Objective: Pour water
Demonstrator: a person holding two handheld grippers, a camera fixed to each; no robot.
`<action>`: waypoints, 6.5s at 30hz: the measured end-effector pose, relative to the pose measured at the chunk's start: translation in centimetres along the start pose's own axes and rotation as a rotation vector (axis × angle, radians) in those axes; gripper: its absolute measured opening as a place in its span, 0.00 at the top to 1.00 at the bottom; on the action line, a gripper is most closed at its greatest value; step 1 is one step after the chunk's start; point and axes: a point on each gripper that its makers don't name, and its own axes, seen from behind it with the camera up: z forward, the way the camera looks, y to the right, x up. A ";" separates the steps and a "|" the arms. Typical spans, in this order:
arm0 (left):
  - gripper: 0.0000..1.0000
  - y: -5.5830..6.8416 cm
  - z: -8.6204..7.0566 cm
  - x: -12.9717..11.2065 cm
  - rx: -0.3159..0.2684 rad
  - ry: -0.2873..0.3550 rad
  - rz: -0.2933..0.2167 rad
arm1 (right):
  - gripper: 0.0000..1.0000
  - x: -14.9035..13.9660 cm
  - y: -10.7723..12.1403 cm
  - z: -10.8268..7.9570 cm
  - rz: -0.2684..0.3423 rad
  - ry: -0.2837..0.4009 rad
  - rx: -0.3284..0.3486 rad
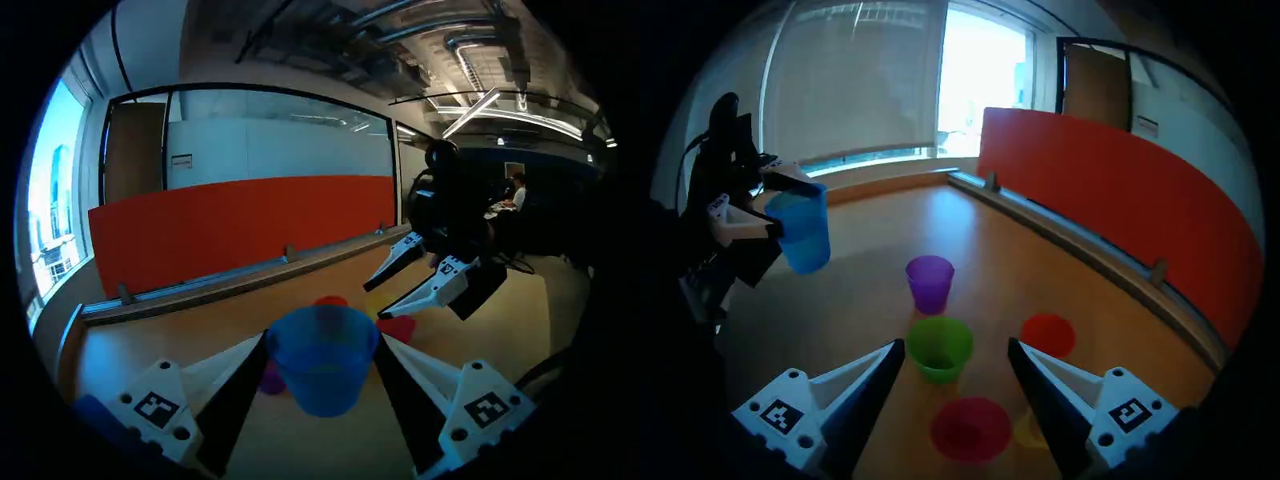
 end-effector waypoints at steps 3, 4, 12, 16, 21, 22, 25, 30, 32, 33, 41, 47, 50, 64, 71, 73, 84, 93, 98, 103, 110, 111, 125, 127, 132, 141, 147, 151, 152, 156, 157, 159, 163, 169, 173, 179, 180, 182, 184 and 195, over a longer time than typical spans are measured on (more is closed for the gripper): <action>0.12 -0.2 -0.5 0.2 0.009 0.008 -0.006 | 0.00 0.2 -0.3 0.6 -0.007 -0.005 0.011; 0.12 -0.2 -0.7 0.2 0.011 0.010 -0.007 | 0.00 0.3 -0.4 0.8 -0.009 -0.006 0.014; 0.12 -0.8 -1.4 0.6 0.032 0.018 -0.006 | 0.00 -0.2 -0.8 1.6 -0.003 -0.047 0.026; 0.12 -0.9 -1.5 0.4 0.032 0.020 -0.010 | 0.00 -0.4 -0.8 1.9 0.006 -0.070 0.028; 0.12 -0.9 -1.5 0.3 0.033 0.021 -0.010 | 0.00 -1.0 -1.0 2.5 0.004 -0.095 0.033; 0.12 -0.9 -1.6 0.2 0.034 0.022 -0.009 | 0.00 -1.1 -1.1 2.6 0.002 -0.100 0.036; 0.12 -1.0 -1.6 0.2 0.034 0.025 -0.012 | 0.00 -1.5 -1.4 3.1 -0.003 -0.113 0.043; 0.12 -1.2 -1.8 0.2 0.036 0.029 -0.018 | 0.00 -2.2 -1.9 3.8 -0.001 -0.138 0.051; 0.12 -1.3 -1.8 0.1 0.037 0.029 -0.019 | 0.00 -2.4 -2.0 4.1 0.002 -0.147 0.053; 0.12 -1.3 -1.8 0.1 0.037 0.029 -0.019 | 0.00 -2.6 -2.0 4.3 0.004 -0.151 0.053; 0.12 -1.3 -1.6 -0.4 0.032 0.023 -0.025 | 0.00 -3.8 -1.9 5.6 0.022 -0.181 0.044; 0.12 -1.5 -1.5 -0.6 0.031 0.023 -0.033 | 0.00 -4.5 -1.9 6.4 0.024 -0.198 0.040; 0.12 -1.6 -1.4 -0.8 0.030 0.023 -0.038 | 0.00 -4.8 -1.9 6.9 0.028 -0.206 0.038; 0.12 -1.8 -1.4 -1.2 0.031 0.019 -0.046 | 0.00 -5.0 -1.7 8.6 0.057 -0.217 0.029; 0.12 -1.9 -1.4 -1.3 0.033 0.019 -0.050 | 0.00 -5.1 -2.1 9.2 0.060 -0.217 0.032; 0.12 -2.0 -1.5 -1.3 0.033 0.019 -0.049 | 0.00 -5.1 -2.0 9.4 0.059 -0.216 0.025; 0.12 -2.1 -1.5 -1.6 0.038 0.016 -0.050 | 0.07 -5.2 -1.7 9.4 0.065 -0.206 0.011; 0.12 -2.0 -1.5 -1.4 0.036 0.013 -0.046 | 0.07 -4.6 -1.8 8.8 0.063 -0.179 0.013; 0.12 -1.8 -1.4 -1.5 0.035 0.012 -0.044 | 0.07 -3.8 -1.7 8.1 0.058 -0.153 0.010; 0.12 -1.9 -1.4 -1.6 0.041 0.007 -0.039 | 0.07 -2.8 -1.6 6.8 0.061 -0.117 0.004; 0.12 -1.8 -1.5 -1.4 0.046 0.008 -0.033 | 0.07 -1.6 -1.4 4.6 0.056 -0.066 -0.011; 0.12 -1.8 -1.4 -1.3 0.047 0.008 -0.032 | 0.07 -1.5 -1.4 4.2 0.055 -0.058 -0.014; 0.12 -1.1 -1.0 -1.2 0.045 0.002 -0.015 | 0.07 1.5 -1.2 -0.6 0.041 0.059 -0.057; 0.12 -0.9 -1.0 -1.1 0.044 0.004 -0.016 | 0.07 1.8 -1.3 -1.2 0.040 0.074 -0.063; 0.12 -0.4 -1.0 -0.8 0.038 0.007 -0.014 | 0.07 2.5 -1.3 -2.6 0.033 0.113 -0.074; 0.12 0.6 -0.7 -0.3 0.026 0.018 -0.016 | 0.07 4.0 -1.6 -4.7 0.026 0.210 -0.095; 0.12 0.9 -0.6 -0.1 0.022 0.025 -0.022 | 0.07 5.0 -2.0 -5.7 0.007 0.269 -0.102; 0.12 1.0 -0.6 0.0 0.020 0.029 -0.026 | 0.07 5.8 -2.2 -6.3 -0.012 0.313 -0.106; 0.12 1.0 -0.6 0.1 0.020 0.030 -0.027 | 0.07 5.9 -2.2 -6.4 -0.015 0.322 -0.107; 0.12 1.0 -0.6 0.4 0.019 0.034 -0.028 | 0.07 6.3 -2.4 -6.7 -0.023 0.351 -0.109; 0.12 1.0 -0.6 0.4 0.019 0.035 -0.028 | 0.07 6.4 -2.5 -6.7 -0.025 0.358 -0.109; 0.12 1.0 -0.6 0.5 0.019 0.037 -0.028 | 0.07 6.7 -2.6 -6.8 -0.028 0.372 -0.109; 0.12 1.0 -0.5 0.6 0.015 0.040 -0.030 | 0.07 7.4 -2.9 -7.1 -0.030 0.401 -0.107; 0.12 1.1 -0.5 0.7 0.012 0.044 -0.030 | 0.07 7.8 -3.0 -7.2 -0.012 0.427 -0.099; 0.12 1.1 -0.4 0.8 0.012 0.048 -0.034 | 0.06 7.7 -3.3 -7.1 -0.002 0.433 -0.090; 0.12 1.1 -0.3 1.1 0.010 0.058 -0.033 | 0.07 7.8 -3.4 -7.1 0.018 0.442 -0.077; 0.12 1.1 -0.3 1.2 0.009 0.059 -0.031 | 0.07 7.8 -3.5 -7.2 0.022 0.443 -0.072; 0.12 1.2 -0.3 1.2 0.008 0.061 -0.028 | 0.06 7.8 -3.7 -7.2 0.033 0.444 -0.061; 0.12 1.2 -0.3 1.3 0.006 0.063 -0.024 | 0.07 7.8 -3.9 -7.2 0.040 0.443 -0.052; 0.12 1.2 -0.1 1.8 0.001 0.070 -0.013 | 0.07 7.7 -4.2 -7.3 0.064 0.439 -0.014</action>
